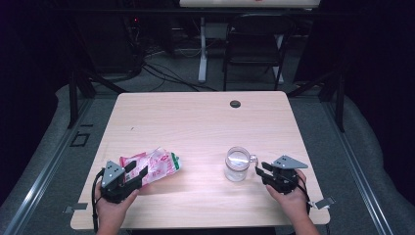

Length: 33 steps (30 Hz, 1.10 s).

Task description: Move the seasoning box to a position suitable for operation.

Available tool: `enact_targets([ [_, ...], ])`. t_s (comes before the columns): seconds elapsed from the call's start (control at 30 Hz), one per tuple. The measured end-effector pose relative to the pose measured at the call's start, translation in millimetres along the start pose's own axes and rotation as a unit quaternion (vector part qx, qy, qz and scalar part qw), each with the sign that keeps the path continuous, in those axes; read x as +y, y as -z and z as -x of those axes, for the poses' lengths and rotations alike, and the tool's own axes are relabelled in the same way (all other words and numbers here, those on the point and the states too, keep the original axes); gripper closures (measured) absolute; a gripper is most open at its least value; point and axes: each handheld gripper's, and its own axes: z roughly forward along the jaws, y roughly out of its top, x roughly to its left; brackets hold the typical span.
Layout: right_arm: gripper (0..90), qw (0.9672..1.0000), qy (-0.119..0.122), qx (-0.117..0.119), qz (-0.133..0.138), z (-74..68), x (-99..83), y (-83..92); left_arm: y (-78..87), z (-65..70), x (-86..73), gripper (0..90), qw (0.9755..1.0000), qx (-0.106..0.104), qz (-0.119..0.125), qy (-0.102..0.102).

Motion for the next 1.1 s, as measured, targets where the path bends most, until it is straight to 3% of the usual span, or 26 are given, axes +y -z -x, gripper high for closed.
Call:
enact_targets([
  [0.5,66.9,0.9998,-0.002,0.0,-0.019,3.2,9.0,-27.0,19.2,-4.2,-9.0,49.9,0.9997,0.023,-0.006,0.008],
  [0.83,76.1,0.9998,0.0,-0.002,-0.02,4.6,11.6,-27.9,19.6,-1.5,-9.3,50.0,0.9998,0.02,-0.004,0.006],
  [1.1,77.1,0.9992,0.024,-0.007,-0.032,-0.2,12.5,-25.2,17.7,5.3,-7.5,50.0,1.0,0.009,0.0,-0.003],
])
